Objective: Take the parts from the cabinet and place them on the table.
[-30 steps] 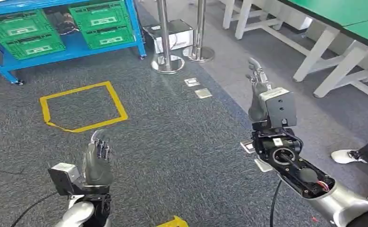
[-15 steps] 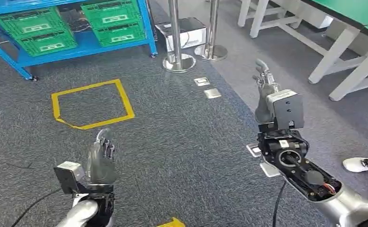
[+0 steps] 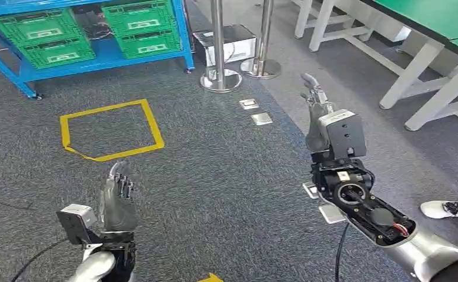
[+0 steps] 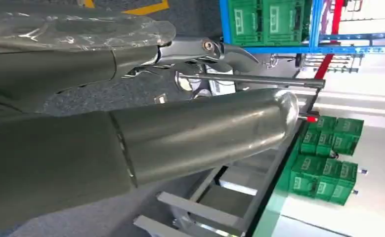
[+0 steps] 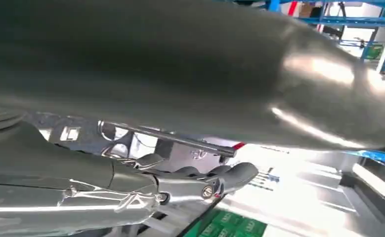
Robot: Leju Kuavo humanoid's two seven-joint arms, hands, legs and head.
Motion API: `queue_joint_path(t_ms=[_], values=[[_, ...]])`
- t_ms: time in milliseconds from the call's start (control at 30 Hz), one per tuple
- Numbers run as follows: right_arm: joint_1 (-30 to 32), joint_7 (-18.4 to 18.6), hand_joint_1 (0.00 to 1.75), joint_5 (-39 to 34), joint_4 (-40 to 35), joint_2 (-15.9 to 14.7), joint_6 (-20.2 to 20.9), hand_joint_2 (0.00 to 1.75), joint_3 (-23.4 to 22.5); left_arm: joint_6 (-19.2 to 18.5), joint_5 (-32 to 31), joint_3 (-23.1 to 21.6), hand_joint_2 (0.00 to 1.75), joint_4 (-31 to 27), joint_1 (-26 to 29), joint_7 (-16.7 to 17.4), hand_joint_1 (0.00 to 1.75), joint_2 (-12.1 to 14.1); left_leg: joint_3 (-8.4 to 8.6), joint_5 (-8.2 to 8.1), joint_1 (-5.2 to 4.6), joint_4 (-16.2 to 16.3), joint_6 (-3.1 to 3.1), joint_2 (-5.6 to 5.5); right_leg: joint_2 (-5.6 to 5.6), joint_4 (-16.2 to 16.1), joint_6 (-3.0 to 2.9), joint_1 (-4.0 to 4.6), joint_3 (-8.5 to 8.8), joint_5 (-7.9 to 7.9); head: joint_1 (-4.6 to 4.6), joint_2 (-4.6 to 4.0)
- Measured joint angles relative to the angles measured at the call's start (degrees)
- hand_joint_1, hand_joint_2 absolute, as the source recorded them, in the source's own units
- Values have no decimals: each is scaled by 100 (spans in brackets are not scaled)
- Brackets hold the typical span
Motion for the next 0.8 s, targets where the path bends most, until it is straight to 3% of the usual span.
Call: queue_joint_path(t_ms=[33, 67, 100, 133, 167, 800], values=[[-3, -4, 0, 2, 2, 0, -7, 0, 2, 0, 0, 0, 0, 0, -11, -4, 0, 2, 20, 0, -76, -10, -108, -36, 30, -17, -17, 38, 26, 53, 24, 0], [-39, -24, 0, 2, 0, -4, -9, 0, 2, -4, 0, 0, 0, 0, -17, -2, 0, -2, 28, -22, -45, 9, -135, -47, 21, -153, -175, 33, 102, 76, 70, 0], [-28, -17, 0, -9, 7, -7, -15, 0, 2, -9, 4, 0, 0, 0, -12, 0, 0, 0, 38, -23, -54, 8, -131, -55, 18, -161, -247, 39, 138, 31, 70, 2], [-20, -26, 0, -22, 7, -7, -24, 0, 4, -9, 9, -2, 0, 0, 2, 0, 0, 2, 45, -29, -56, 8, -133, -56, 19, -169, -171, 33, 152, 25, 101, 0], [-23, -28, 0, -28, 7, -7, -22, 0, 4, -9, 11, 0, 0, 0, 2, 0, 0, 4, 39, -32, -59, 13, -129, -57, 20, -173, -144, 30, 148, 55, 101, 2], [-22, -59, 0, -31, 7, -9, -37, 0, 4, -13, 33, 0, 0, 0, 1, -7, 0, 4, 41, -43, -45, 22, -105, -54, 21, -191, -124, 23, 154, 58, 92, 0]])
